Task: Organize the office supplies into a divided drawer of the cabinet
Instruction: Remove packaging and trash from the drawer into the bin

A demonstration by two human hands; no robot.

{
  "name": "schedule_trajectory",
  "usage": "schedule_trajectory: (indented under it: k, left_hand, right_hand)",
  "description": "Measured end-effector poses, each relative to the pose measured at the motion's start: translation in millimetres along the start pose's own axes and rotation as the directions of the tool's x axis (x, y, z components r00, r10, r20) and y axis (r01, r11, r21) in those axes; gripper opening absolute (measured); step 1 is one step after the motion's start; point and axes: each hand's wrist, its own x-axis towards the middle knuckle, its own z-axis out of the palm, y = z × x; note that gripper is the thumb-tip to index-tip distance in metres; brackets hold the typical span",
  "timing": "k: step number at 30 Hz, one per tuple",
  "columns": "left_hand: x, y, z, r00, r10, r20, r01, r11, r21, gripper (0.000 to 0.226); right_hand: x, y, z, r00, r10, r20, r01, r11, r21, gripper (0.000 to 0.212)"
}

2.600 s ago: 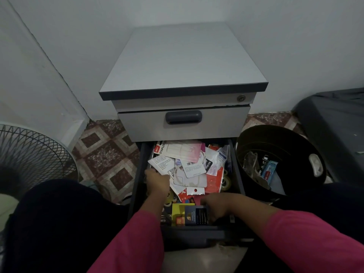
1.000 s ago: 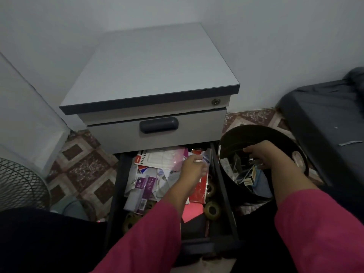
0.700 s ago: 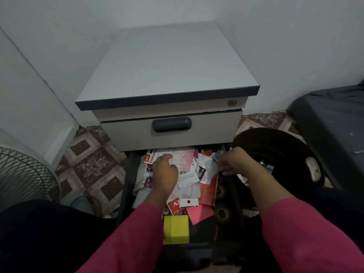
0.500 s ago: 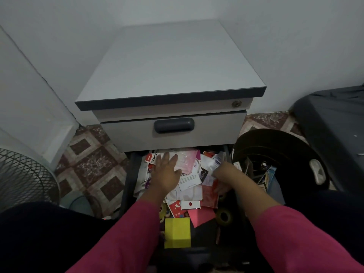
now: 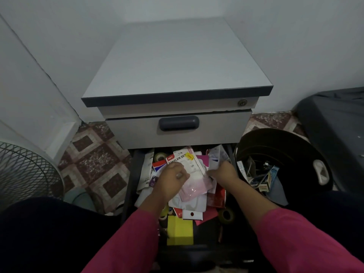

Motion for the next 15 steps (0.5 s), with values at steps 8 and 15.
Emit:
schedule_trajectory:
  k: [8, 15]
  left_hand:
    - [-13.8, 9.9, -2.5, 0.851, -0.409, -0.328, 0.452, 0.89, 0.062, 0.053]
    - [-15.1, 23.0, 5.3, 0.791, -0.582, -0.188, 0.533, 0.807, -0.255, 0.066]
  right_hand:
    - [-2.8, 2.3, 2.6, 0.998, 0.051, 0.046, -0.063, 0.947, 0.315, 0.024]
    - [-12.9, 7.0, 3.1, 0.986, 0.011, 0.166, -0.086, 0.885, 0.457, 0.039]
